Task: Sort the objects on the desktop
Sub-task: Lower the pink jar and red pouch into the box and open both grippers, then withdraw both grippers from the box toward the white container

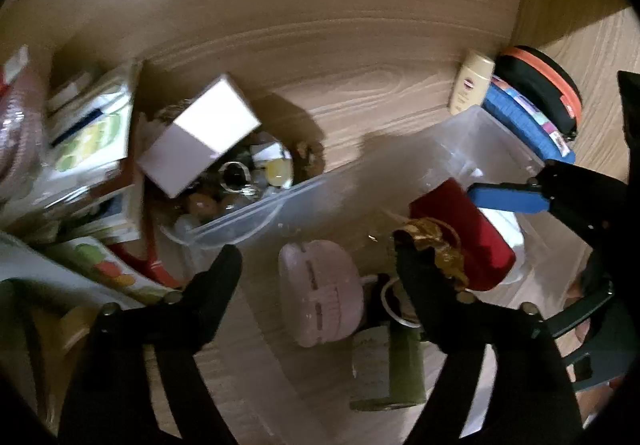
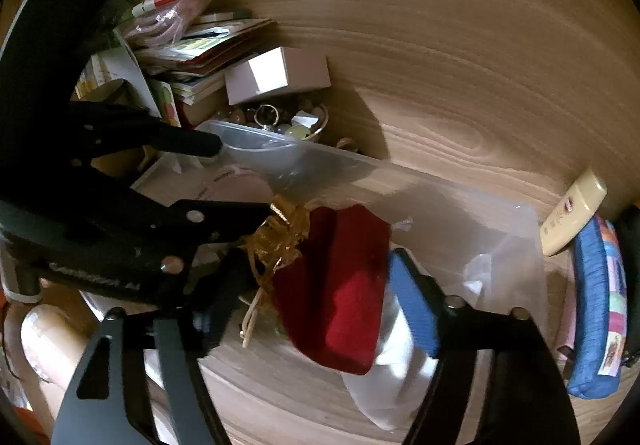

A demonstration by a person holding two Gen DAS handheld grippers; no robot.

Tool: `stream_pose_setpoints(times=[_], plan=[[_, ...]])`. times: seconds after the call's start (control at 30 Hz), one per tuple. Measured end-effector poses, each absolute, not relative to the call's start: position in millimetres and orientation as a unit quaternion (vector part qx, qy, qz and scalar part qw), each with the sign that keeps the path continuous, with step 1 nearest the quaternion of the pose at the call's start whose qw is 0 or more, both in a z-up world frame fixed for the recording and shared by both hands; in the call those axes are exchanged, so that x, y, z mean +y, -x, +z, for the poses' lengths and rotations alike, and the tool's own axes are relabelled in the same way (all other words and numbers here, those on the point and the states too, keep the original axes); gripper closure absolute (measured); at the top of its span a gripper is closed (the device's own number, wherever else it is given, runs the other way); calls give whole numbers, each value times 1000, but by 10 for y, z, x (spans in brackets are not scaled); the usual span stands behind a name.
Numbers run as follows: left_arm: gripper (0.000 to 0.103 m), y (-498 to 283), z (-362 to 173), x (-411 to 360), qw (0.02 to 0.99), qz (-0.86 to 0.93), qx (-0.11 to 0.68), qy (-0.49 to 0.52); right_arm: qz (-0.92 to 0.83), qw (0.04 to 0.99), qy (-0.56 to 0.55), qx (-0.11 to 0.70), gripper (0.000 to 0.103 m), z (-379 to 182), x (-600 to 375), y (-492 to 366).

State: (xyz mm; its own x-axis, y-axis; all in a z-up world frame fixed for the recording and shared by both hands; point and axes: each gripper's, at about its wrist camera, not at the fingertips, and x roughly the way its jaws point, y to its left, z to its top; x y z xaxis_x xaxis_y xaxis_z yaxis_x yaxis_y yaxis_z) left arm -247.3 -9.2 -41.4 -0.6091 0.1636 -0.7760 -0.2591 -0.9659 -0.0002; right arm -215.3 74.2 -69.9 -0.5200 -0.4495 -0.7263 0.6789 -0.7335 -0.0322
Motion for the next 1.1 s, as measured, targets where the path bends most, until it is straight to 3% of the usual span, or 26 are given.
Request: stream_pose_setpoints(times=[0.1,0.23,0.4,0.57,1.1], plan=[[18,2423,-372,-100,118,898,57,419,-858,333,-361,154,31,-675,761,2138],[10,2336,-299,-133,103,904,64,411,-859,337,-355,150,18,-631,802,2107],[9,2180,-177,-183,89,912,72,394,-862,343,-343,147,15,-542,836,2068],[8,2016,-56,-235,72,920,76,379,-864,350,-333,141,6,-467,865,2052],[4,1244,269,-388,37,943,77,322,-882,334,-299,146,5,-201,1002,1713]])
